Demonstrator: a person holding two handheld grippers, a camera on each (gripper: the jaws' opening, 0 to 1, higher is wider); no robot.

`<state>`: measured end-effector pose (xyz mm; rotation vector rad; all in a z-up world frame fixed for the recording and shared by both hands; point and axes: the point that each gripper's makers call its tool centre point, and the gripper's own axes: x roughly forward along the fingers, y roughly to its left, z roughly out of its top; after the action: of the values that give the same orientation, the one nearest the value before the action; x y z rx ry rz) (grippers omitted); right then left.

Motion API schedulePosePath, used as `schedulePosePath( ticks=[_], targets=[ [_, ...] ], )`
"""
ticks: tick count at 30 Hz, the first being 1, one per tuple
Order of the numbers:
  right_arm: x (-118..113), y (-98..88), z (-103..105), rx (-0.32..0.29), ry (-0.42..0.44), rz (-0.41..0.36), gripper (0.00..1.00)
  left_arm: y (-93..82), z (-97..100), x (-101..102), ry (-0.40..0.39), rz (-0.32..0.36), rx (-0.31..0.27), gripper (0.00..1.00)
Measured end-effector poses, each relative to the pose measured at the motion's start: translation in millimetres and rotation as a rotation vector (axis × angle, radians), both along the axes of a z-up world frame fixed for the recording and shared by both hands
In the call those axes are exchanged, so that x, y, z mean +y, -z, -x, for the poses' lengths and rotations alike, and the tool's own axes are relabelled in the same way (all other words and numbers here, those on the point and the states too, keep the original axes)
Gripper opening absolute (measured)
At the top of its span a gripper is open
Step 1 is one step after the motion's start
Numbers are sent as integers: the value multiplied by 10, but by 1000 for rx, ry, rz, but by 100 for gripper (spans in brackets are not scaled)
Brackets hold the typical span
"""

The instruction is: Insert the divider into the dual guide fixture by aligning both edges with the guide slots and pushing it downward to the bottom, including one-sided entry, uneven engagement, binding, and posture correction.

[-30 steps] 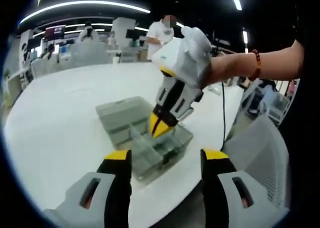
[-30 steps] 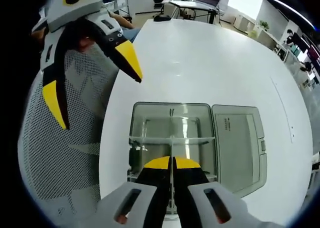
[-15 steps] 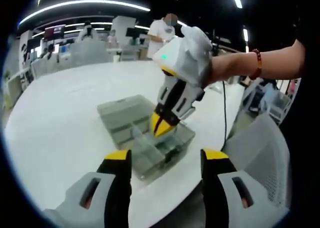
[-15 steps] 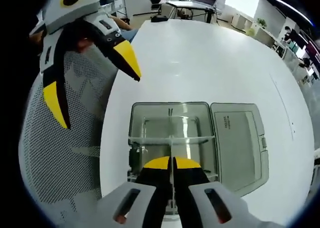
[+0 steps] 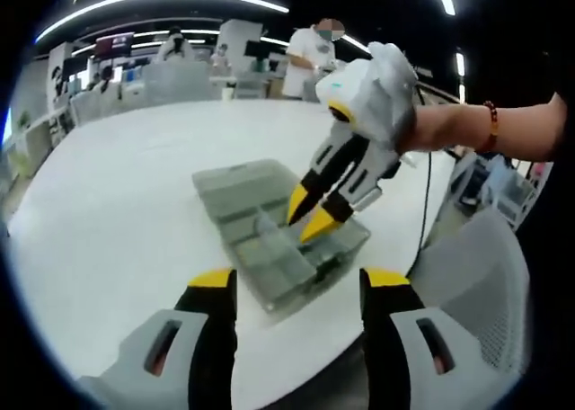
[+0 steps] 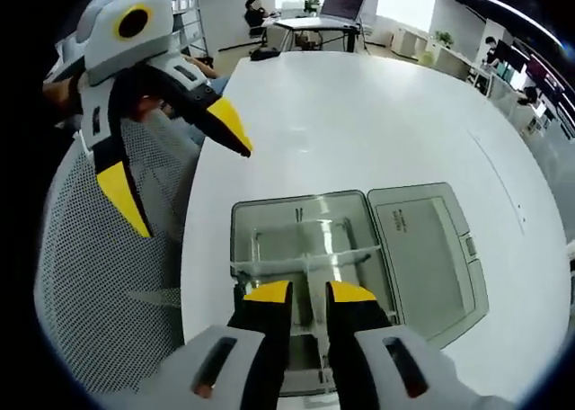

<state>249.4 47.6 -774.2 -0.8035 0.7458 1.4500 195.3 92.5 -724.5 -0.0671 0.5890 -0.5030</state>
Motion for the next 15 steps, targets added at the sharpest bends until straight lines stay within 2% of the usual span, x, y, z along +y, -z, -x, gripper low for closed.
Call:
schedulePosePath(
  ticks=[5,9,15],
  targets=[
    [27,-87,19,7,50,-54,12,36,-30,97,-31,-19,13,54],
    [14,-138,5,-30,58,-67,15,59,-60,143,-34,-42,20,54],
    [14,-222,48,2,119,-134,19,83,-83,133,-27,-59,24,54]
  ],
)
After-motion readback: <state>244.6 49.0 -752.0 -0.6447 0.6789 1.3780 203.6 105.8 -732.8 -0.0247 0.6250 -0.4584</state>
